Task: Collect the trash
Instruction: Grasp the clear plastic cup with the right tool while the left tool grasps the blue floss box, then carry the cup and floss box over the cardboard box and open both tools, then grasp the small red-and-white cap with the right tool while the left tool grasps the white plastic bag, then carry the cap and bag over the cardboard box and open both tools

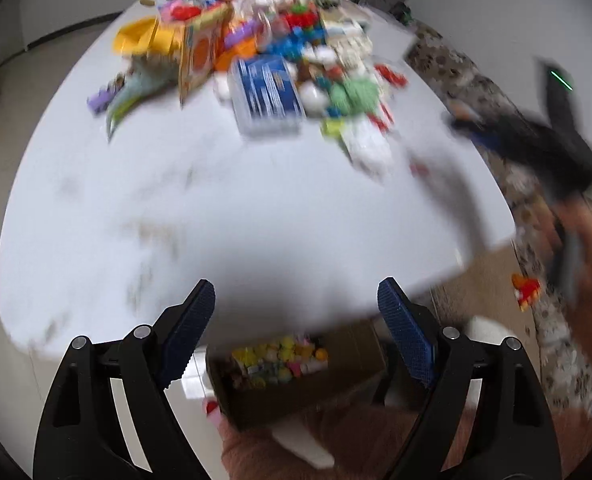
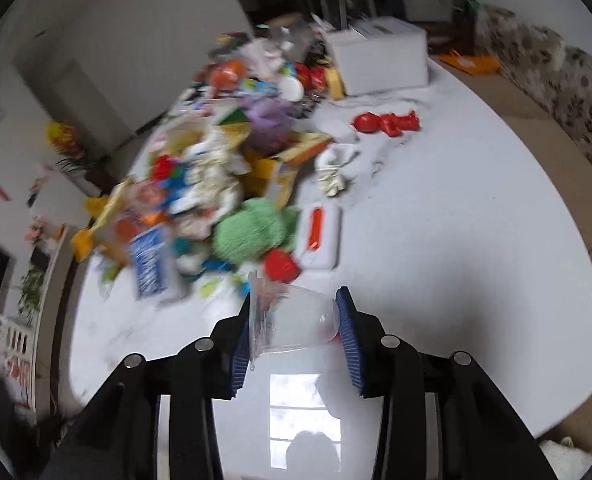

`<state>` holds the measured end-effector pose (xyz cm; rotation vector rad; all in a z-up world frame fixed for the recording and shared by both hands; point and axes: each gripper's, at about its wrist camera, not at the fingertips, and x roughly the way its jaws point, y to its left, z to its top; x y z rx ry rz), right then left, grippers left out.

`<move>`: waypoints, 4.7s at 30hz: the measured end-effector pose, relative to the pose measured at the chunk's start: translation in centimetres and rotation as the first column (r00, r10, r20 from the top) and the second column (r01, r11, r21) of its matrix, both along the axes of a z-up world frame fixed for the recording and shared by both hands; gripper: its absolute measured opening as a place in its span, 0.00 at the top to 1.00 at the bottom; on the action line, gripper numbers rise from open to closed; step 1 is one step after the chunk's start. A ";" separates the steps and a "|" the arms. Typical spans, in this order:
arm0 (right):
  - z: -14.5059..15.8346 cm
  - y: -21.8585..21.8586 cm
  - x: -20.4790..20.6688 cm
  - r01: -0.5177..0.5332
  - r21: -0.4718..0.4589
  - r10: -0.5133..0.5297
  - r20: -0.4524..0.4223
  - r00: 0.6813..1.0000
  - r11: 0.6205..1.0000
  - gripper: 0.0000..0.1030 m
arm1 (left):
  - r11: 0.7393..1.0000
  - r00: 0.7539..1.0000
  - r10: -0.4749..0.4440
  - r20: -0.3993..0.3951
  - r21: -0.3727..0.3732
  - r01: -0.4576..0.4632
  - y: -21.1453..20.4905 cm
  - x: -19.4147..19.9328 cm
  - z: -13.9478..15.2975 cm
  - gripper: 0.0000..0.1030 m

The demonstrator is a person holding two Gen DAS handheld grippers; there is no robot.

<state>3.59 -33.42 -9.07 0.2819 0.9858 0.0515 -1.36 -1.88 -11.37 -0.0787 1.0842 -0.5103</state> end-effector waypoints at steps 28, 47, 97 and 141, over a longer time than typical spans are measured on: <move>0.4 2.5 -7.6 -0.068 0.099 0.069 -0.010 0.998 0.993 0.61 | 0.974 0.992 0.124 0.033 0.187 -0.128 -4.9 13.5 -1.2 0.36; -4.3 10.9 -11.1 -0.459 -0.004 0.451 -0.174 0.875 0.889 0.61 | 0.968 0.974 -0.127 -0.187 0.189 0.162 1.2 -8.0 -4.5 0.36; -8.1 -0.1 4.0 -0.062 -0.251 0.028 -0.135 0.990 0.966 0.61 | 0.980 0.949 -0.153 -0.277 0.077 0.181 0.8 -7.4 -6.6 0.24; 1.1 3.3 -7.1 -0.259 0.014 0.259 -0.060 0.964 0.966 0.86 | 0.933 0.929 -0.359 -0.090 -0.018 0.359 -5.4 -2.5 1.5 0.66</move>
